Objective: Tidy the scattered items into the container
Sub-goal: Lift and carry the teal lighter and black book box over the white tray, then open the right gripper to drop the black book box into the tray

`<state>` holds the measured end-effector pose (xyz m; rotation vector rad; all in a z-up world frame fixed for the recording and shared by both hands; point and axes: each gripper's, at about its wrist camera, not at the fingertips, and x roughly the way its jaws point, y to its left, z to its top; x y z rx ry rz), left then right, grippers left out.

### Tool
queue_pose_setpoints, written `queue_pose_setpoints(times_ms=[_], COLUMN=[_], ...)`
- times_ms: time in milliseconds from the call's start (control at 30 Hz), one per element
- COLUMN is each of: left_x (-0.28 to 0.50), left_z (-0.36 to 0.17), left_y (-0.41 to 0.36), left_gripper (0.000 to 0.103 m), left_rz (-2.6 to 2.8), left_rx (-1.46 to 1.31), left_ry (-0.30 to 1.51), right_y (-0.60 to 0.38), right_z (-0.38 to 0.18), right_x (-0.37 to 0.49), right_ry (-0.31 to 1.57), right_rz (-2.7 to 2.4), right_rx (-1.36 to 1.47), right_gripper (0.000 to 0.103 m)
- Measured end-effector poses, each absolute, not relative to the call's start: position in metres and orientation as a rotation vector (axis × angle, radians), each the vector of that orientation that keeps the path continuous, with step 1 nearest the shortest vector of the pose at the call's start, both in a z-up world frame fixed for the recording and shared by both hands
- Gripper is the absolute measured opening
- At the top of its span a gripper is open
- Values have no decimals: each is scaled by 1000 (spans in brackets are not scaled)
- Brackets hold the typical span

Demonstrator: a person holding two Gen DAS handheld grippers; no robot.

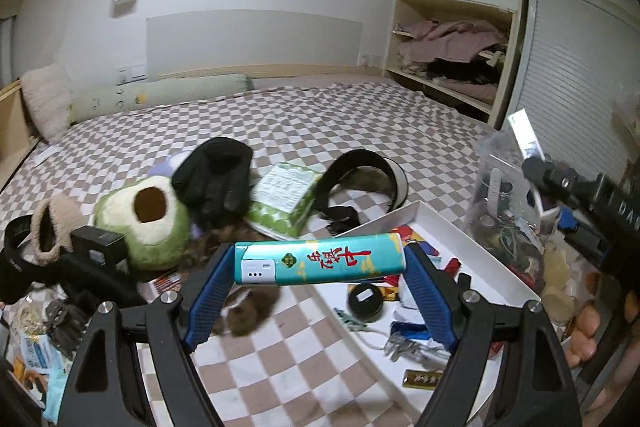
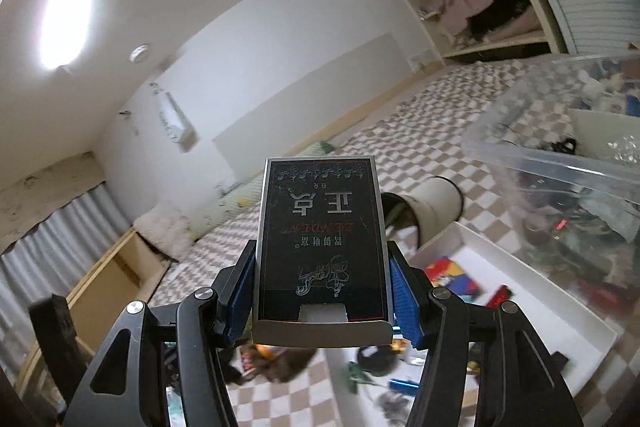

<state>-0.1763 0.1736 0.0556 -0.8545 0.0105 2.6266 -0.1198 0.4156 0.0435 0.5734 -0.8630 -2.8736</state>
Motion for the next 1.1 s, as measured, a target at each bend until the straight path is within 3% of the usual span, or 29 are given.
queue_pose_setpoints(times_ms=[833,1100], left_x=[-208,-208], left_z=[-25,-47], left_y=[255,263], left_gripper=[84,84], left_rz=[2476,2440], left_rx=[-1122,-1174], left_ry=[103,121], right_y=[450,456], right_z=[-53,-69], right_x=[-168,-184], right_ry=[-826,-890], right_rz=[-2860,-2799], right_rx=[1155,1209], right_gripper=[61,61])
